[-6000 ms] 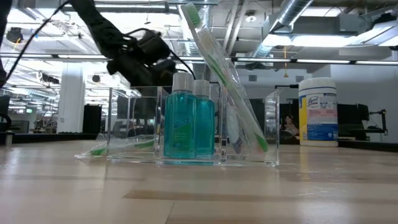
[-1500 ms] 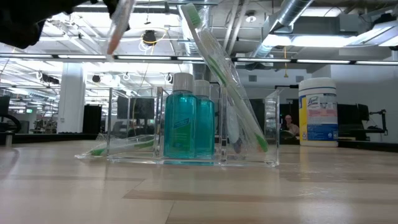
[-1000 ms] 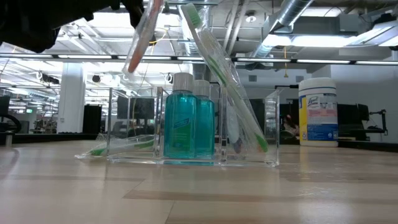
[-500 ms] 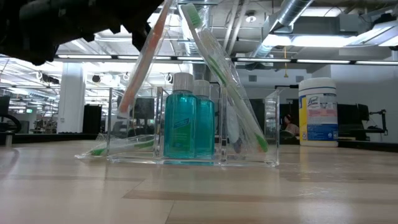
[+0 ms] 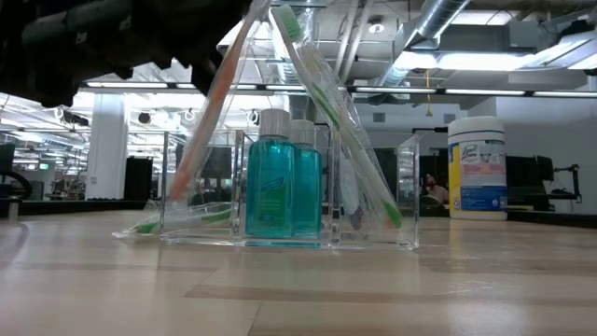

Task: Pick & Place toothbrushing station
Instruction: Put the orange toothbrush into the center transparent organizer, then put the green toothbrush into the center transparent organizer

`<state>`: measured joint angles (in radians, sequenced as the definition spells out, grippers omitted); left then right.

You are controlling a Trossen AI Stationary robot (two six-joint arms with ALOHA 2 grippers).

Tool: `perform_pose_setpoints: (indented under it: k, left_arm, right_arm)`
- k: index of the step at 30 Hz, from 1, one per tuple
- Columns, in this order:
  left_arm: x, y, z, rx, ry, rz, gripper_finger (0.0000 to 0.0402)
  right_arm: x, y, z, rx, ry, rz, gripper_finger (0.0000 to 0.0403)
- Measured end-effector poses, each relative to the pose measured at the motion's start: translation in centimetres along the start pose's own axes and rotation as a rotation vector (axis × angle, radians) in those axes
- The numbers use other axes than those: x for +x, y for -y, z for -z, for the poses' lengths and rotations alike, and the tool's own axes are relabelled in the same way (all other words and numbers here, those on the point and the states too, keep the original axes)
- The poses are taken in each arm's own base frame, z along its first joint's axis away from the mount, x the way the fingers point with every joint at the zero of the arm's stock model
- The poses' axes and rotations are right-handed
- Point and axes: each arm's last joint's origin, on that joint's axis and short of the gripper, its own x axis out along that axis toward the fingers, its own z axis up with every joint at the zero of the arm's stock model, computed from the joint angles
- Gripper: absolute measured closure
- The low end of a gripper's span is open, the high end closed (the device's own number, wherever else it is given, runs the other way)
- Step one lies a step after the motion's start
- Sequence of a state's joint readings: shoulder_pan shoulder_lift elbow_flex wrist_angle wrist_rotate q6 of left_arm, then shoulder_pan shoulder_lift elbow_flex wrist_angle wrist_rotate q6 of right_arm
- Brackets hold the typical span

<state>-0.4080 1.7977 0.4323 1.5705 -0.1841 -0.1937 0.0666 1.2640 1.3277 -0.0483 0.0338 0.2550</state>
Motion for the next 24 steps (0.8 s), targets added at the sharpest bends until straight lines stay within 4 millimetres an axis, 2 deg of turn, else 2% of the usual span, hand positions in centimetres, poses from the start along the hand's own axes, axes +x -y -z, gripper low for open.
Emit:
perform_pose_setpoints:
  k: [6, 11, 16, 24]
  left_arm:
    - [-0.9, -0.3, 0.5, -0.055, -0.036, -0.009, 0.0392]
    - [-1.2, -0.7, 0.6, -0.119, -0.041, -0.033, 0.0363]
    - [-1.1, -1.0, 0.6, -0.178, -0.037, -0.046, 0.0306]
    - [-1.1, -0.9, 0.2, -0.211, -0.022, -0.046, 0.0189]
  right_arm:
    - [0.0, 0.0, 0.0, 0.000, 0.001, 0.001, 0.0285]
    - [0.0, 0.0, 0.0, 0.000, 0.001, 0.001, 0.0285]
    - [0.0, 0.0, 0.0, 0.000, 0.001, 0.002, 0.0285]
    - [0.0, 0.0, 0.0, 0.000, 0.001, 0.001, 0.0285]
